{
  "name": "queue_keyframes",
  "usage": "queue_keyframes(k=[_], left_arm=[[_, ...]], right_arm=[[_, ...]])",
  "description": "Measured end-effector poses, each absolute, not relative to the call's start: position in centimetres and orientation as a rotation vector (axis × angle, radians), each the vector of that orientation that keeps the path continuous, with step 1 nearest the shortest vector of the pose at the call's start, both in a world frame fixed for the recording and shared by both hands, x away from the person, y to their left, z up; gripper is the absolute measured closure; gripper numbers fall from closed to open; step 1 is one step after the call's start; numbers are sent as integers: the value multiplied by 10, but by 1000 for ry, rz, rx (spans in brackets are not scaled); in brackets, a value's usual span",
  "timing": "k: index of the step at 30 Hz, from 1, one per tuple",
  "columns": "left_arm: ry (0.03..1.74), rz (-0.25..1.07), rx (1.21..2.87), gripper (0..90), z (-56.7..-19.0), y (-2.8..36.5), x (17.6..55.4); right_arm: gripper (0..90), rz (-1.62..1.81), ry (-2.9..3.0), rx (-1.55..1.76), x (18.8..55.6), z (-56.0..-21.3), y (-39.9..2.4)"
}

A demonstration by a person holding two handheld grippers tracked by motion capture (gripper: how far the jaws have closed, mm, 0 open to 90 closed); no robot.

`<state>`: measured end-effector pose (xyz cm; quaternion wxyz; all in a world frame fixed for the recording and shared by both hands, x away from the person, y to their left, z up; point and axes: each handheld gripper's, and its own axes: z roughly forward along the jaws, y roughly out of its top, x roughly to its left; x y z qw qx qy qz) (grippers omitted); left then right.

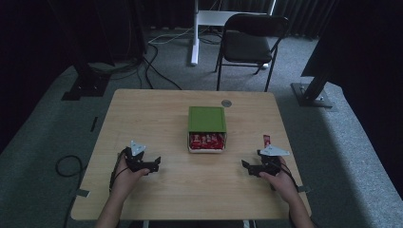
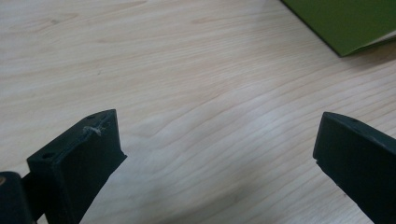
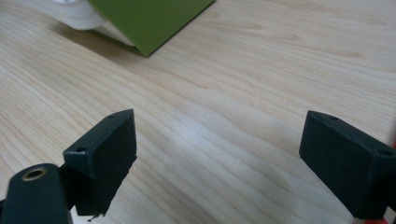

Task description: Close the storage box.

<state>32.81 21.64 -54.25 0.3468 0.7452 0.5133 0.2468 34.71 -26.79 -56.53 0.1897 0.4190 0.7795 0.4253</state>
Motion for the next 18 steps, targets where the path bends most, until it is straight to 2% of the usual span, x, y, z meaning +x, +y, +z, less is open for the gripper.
queue_keyframes(k=[18], left_arm=[[1489,691,1920,17,-553,259,304]], right_arm=[[109,1077,2236,1163,335,-569,-273]])
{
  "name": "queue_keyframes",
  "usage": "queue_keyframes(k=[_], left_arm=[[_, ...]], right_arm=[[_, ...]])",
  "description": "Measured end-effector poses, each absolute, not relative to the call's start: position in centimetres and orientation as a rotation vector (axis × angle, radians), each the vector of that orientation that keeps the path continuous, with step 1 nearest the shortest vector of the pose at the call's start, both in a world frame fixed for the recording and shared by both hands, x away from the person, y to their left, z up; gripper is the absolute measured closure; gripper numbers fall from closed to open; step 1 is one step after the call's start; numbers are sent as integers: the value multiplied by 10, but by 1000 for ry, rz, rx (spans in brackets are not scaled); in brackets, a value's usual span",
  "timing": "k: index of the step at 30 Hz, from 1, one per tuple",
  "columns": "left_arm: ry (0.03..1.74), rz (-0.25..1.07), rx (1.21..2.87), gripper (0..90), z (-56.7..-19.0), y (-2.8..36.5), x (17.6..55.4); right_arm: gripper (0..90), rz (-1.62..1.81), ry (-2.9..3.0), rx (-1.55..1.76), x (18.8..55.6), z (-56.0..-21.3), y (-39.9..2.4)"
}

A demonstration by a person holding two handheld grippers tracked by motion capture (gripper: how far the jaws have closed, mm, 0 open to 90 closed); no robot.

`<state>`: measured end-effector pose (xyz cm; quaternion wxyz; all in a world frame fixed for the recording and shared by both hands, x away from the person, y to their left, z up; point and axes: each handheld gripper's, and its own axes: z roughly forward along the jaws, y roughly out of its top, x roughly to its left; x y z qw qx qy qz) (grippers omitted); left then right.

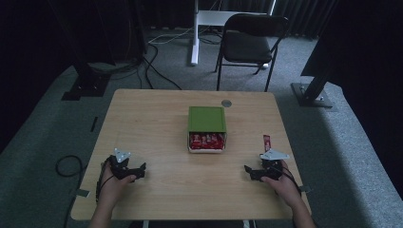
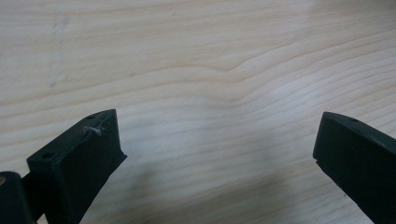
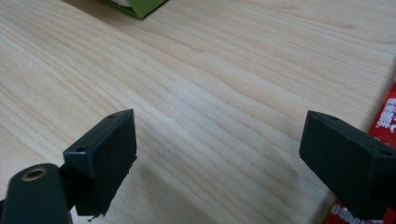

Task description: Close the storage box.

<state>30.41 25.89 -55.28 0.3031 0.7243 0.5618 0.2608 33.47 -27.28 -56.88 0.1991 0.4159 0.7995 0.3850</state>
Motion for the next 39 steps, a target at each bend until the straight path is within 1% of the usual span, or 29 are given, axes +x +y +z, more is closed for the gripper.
queue_keyframes(k=[7,14,21,24,39], left_arm=[[1543,721,1905,17,-555,272,297],[1608,742,1883,17,-556,282,290],[1679,712,1846,18,-562,290,284],[1694,697,1839,18,-565,292,283],[1774,733,1770,17,-566,293,282]], right_arm=[[109,992,2290,1138,333,-571,-271],[109,1003,2307,1133,333,-571,-272],[109,1017,2329,1146,334,-571,-273],[109,1018,2328,1147,334,-571,-273],[109,1018,2327,1147,334,-571,-273]])
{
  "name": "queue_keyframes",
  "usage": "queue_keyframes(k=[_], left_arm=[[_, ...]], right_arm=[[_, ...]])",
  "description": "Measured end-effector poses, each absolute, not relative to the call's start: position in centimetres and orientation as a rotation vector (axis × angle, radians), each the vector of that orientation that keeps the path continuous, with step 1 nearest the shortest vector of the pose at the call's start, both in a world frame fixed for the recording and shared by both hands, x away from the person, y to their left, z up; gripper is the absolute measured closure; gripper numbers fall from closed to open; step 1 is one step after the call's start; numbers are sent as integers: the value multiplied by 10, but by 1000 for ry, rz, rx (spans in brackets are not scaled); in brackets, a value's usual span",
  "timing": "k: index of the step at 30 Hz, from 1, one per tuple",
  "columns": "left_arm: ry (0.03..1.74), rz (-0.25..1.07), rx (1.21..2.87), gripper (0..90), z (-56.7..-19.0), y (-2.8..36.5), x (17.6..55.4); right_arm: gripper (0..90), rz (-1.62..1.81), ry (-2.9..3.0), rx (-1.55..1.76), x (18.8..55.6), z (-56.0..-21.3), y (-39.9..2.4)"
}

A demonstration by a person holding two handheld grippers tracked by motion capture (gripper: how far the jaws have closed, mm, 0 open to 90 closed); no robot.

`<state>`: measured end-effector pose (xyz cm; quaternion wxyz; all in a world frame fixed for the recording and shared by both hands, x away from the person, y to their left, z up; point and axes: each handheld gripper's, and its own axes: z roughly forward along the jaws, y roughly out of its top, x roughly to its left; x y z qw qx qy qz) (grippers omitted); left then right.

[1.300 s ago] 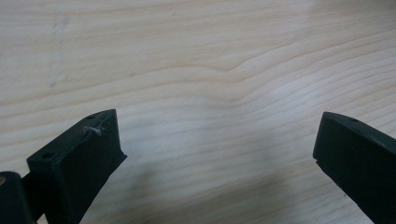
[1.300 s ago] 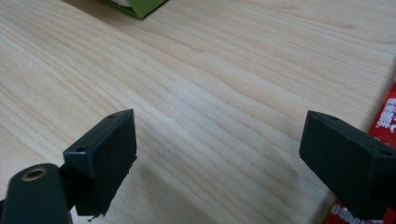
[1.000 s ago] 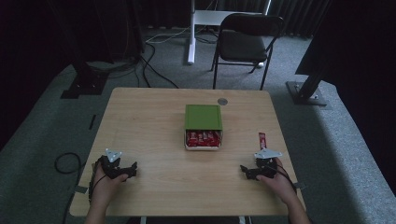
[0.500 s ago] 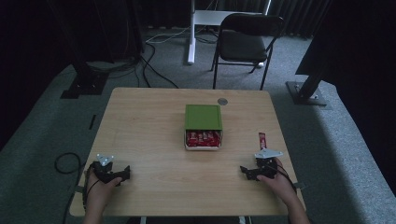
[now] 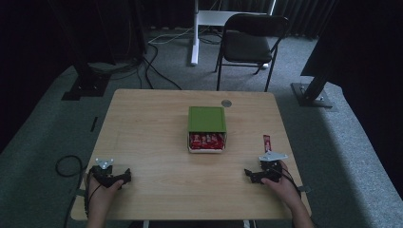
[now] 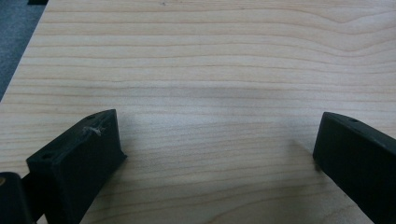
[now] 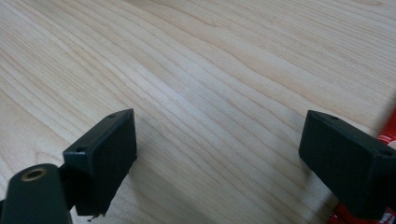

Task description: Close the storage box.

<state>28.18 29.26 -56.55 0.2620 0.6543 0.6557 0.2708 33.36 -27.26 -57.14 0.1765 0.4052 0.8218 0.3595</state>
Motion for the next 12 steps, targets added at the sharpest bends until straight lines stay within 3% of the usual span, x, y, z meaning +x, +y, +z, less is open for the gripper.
queue_keyframes(k=[12], left_arm=[[1781,736,1765,16,-566,292,282]], right_arm=[[109,1018,2327,1147,334,-571,-273]])
